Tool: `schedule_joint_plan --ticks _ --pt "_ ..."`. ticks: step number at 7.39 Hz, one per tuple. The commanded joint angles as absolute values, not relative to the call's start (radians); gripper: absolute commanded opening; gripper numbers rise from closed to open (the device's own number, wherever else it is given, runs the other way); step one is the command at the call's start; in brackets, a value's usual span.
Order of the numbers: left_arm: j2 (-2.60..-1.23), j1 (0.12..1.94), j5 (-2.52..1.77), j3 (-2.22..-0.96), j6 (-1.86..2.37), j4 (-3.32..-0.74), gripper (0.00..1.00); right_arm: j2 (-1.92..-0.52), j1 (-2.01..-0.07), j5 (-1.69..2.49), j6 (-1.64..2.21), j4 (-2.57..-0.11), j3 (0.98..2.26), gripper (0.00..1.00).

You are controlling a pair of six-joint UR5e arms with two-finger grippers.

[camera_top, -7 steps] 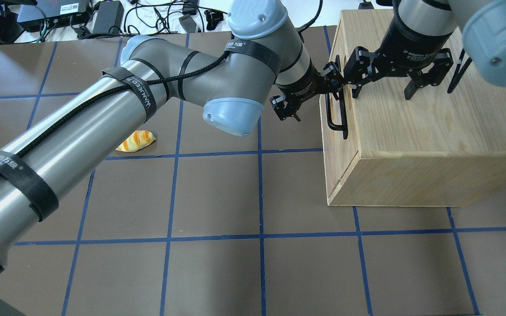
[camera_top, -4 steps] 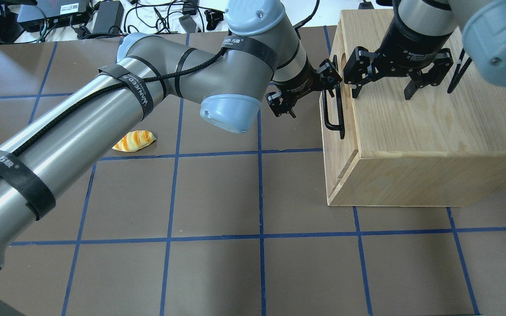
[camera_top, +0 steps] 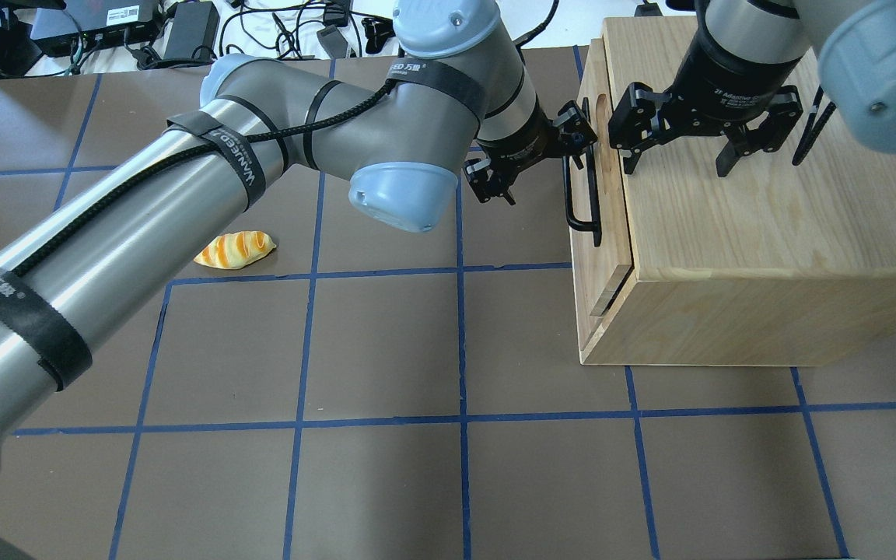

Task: Open upper drawer
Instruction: 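Pull the drawer handle away from the cabinet with the left gripper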

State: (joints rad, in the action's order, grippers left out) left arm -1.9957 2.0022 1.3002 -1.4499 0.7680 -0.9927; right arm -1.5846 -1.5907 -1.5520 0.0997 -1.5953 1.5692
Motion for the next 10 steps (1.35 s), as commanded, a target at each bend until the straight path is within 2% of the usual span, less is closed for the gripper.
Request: schedule_joint_plan --ticks 1,10 --pt "-1.976 1.973 1.327 -1.45 0.738 -1.032 1.0 -1.585 -1.591 -1.552 0.1 -1.595 1.569 1.0" --pt "-1.947 1.882 1.38 -1.45 0.695 -1.087 1.0 -1.585 -1.591 -1.552 0.1 -1.595 1.569 1.0"
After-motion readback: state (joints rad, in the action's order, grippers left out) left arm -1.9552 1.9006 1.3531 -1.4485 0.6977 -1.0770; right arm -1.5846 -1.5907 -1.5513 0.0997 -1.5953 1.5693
